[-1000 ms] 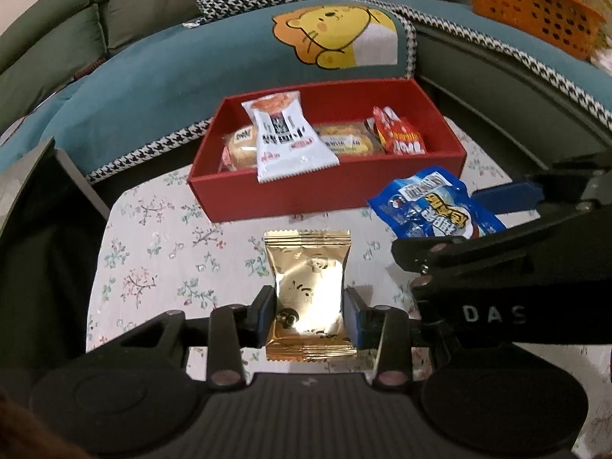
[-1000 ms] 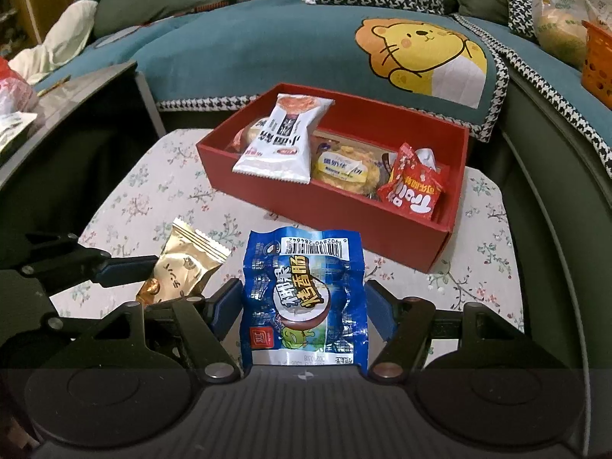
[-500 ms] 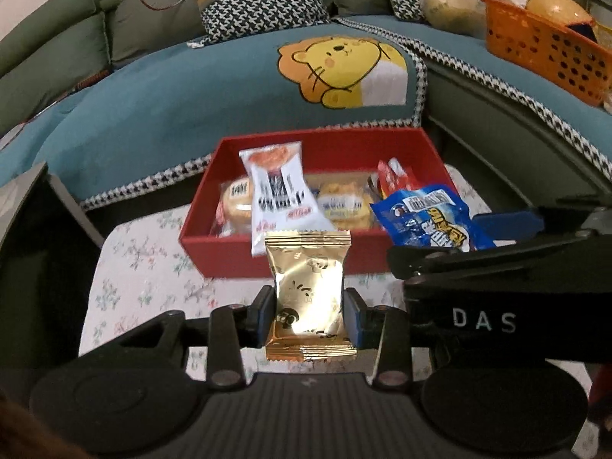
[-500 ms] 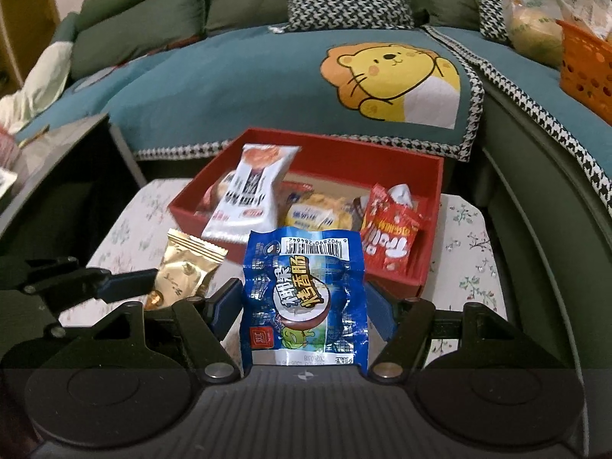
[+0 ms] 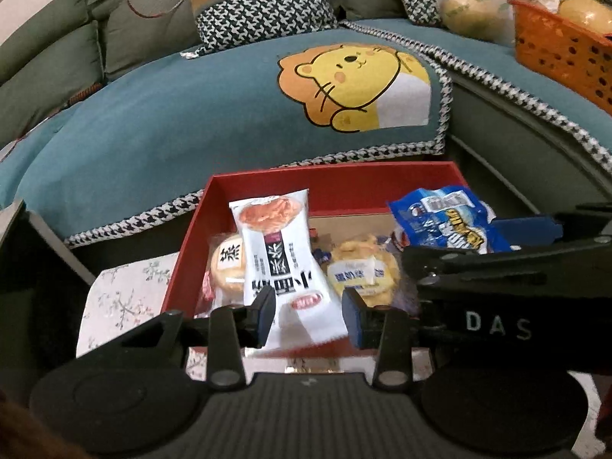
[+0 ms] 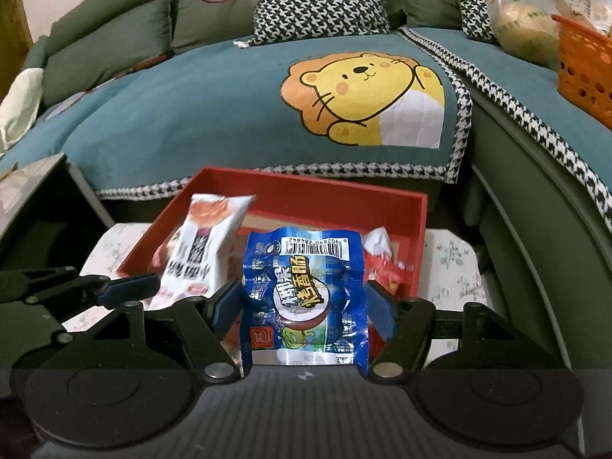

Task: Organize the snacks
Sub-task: 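Lower both tools into the box and open them to drop the snacks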

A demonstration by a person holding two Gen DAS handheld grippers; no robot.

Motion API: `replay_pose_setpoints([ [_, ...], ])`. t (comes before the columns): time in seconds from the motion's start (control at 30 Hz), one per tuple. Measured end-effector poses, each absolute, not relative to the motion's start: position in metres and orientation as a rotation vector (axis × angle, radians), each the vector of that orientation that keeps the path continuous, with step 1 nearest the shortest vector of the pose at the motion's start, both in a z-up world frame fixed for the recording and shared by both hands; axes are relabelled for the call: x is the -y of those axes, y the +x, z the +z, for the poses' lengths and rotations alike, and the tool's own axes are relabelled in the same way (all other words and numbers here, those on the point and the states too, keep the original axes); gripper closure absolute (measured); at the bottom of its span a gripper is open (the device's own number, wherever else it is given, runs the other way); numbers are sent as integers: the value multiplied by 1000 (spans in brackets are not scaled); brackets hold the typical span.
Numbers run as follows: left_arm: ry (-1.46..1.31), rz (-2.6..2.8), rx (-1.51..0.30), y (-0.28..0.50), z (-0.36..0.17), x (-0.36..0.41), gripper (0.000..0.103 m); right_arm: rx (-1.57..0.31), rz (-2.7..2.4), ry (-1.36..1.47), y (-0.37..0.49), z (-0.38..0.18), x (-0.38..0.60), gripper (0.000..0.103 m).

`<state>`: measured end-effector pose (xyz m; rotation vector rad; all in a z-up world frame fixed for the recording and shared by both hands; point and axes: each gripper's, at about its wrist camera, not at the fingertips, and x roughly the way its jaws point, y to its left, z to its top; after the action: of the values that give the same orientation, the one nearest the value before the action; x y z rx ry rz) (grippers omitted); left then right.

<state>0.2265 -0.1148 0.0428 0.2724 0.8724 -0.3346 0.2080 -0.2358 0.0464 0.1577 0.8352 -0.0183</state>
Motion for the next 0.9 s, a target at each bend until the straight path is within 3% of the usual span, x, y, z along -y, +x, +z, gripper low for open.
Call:
replay_pose_setpoints([
  [0.2,289,-382,-969,215,29,98,31,-848,-30,172,221,35,247,28],
  [0.33,293,-386,-1040,201,12,91,21,-855,-30,184,217,35,250,28],
  [0.5,255,-343,-1153,216,-33,93,21,-861,3,156,207,39,239,28],
  [0.53,245,-333,-1158,218,-38,92,15,-861,7,149,205,39,238,28],
  [0.7,222,-341,-1148,216,-36,91,32,-874,12,141,208,37,237,28],
  [0.9,214,-323,-1164,203,-32,83,33,-867,22,137,208,39,233,28],
])
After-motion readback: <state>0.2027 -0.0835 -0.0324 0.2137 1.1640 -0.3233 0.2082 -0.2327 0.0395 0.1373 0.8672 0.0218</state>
